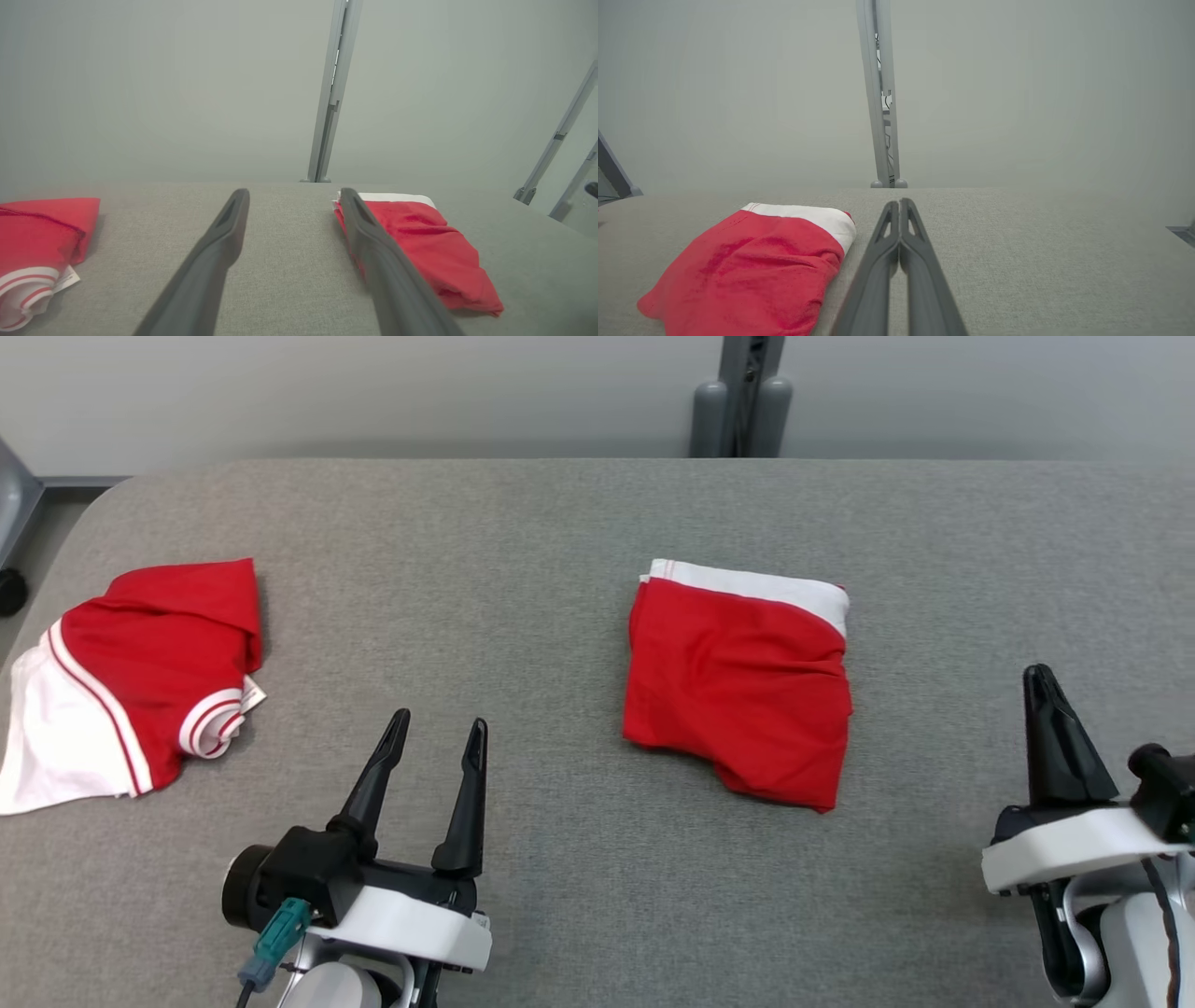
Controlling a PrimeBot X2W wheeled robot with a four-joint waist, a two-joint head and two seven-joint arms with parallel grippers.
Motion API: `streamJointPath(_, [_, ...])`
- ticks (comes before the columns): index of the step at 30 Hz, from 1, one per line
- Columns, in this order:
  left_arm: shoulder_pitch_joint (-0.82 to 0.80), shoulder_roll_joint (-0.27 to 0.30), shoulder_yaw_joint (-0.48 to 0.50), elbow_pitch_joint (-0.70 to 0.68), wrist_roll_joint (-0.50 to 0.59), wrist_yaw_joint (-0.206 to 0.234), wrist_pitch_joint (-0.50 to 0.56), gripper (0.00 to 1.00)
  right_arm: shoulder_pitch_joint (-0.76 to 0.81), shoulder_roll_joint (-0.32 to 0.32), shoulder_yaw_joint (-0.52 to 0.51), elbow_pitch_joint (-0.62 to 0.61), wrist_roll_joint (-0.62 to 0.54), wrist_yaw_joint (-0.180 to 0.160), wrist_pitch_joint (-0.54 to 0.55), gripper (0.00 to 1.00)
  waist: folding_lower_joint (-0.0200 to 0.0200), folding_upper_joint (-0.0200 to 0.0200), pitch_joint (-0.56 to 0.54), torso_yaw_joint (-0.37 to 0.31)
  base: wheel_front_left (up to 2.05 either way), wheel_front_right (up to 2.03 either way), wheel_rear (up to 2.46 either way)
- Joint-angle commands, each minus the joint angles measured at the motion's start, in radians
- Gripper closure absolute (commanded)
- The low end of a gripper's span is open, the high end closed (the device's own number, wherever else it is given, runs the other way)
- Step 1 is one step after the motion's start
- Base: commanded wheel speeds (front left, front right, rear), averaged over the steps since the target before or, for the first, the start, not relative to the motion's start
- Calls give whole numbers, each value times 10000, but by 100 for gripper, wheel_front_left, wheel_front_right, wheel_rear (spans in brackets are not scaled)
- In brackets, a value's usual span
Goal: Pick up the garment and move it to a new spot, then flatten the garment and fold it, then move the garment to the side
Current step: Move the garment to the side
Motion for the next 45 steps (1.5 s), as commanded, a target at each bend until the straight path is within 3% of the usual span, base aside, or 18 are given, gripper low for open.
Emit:
streamJointPath(1, [71,39,49,54,112,-58,-14,0,202,90,-216,-120,-127,4,-46,100,0,0,-74,-186,0,0,0])
streamJointPath(3, [142,39,61,124,156,-104,-16,0,373,276,-304,-205,-148,4,-45,100,0,0,-113,-300,0,0,0])
streamJointPath(4, [210,41,94,182,152,-113,-16,0,469,365,-280,-258,-142,4,-45,50,0,0,-129,-388,0,0,0])
streamJointPath(5, [211,41,95,206,153,-139,-14,0,505,395,-229,-227,-118,4,-45,7,0,0,-126,-409,0,0,0])
streamJointPath(6, [201,41,91,224,162,-153,-16,0,512,414,-176,-206,-98,4,-45,0,0,0,-120,-423,0,0,0])
streamJointPath(14, [137,41,-58,288,134,-199,-14,0,213,137,544,302,513,4,144,0,0,0,25,-290,0,0,0])
streamJointPath(25, [-257,38,-345,464,90,-213,-15,0,-1310,-737,2039,1101,4750,6,2663,0,0,0,725,302,0,0,0])
streamJointPath(31, [-355,40,-467,502,-14,-157,-15,0,-1961,-1095,2510,1640,6448,6,4030,0,0,0,868,685,0,0,0])
streamJointPath(42, [-571,36,-824,422,-102,-69,-15,0,-3128,-1212,2899,2589,7475,6,4824,1,0,0,1455,1205,0,0,0])
streamJointPath(43, [-621,38,-893,434,-85,-71,-15,0,-3244,-1259,2985,2623,7507,6,4926,49,0,0,1528,1228,0,0,0])
streamJointPath(44, [-668,38,-948,423,-92,-58,-15,0,-3347,-1308,3112,2639,7520,6,5023,85,0,0,1602,1246,0,0,0])
streamJointPath(45, [-702,38,-1002,405,-120,-49,-15,0,-3432,-1347,3244,2622,7535,6,5107,100,0,0,1678,1262,0,0,0])
